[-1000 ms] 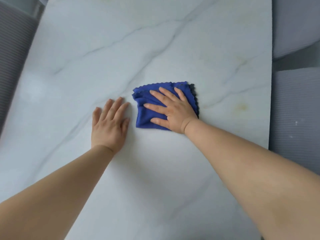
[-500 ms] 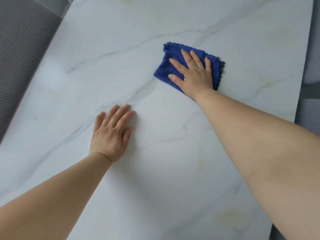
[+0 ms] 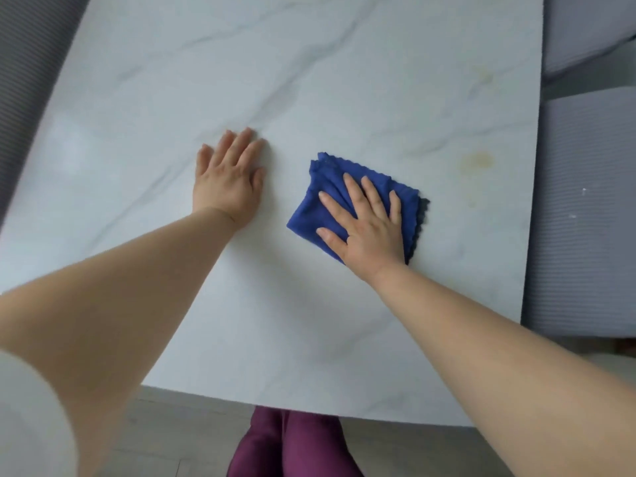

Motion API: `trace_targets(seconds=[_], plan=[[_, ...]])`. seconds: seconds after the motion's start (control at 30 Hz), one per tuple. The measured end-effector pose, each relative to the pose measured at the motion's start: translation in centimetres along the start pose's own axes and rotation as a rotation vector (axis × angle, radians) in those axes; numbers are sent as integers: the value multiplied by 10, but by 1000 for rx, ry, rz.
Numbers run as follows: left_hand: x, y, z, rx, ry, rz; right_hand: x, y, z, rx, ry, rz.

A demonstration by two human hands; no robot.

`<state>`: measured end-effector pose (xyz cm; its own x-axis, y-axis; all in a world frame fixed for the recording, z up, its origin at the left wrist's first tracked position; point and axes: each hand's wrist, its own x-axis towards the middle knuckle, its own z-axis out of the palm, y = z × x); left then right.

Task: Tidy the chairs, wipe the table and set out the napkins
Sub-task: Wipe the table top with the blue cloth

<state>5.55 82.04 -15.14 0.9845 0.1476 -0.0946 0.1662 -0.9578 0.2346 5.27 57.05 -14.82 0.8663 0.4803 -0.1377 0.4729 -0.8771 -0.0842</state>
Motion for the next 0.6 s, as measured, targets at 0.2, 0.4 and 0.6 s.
trace_targets(seconds=[0.2,0.4,0.6], plan=[[-43,19,2,-19,-59,-25,-110,-29,19,-41,-10,-92],[-77,51,8,-21,-108,56,-195,-36,34,-58,-88,-388],[-63,77,13,-16,-113,128,-184,9,33,-20,-158,-677]])
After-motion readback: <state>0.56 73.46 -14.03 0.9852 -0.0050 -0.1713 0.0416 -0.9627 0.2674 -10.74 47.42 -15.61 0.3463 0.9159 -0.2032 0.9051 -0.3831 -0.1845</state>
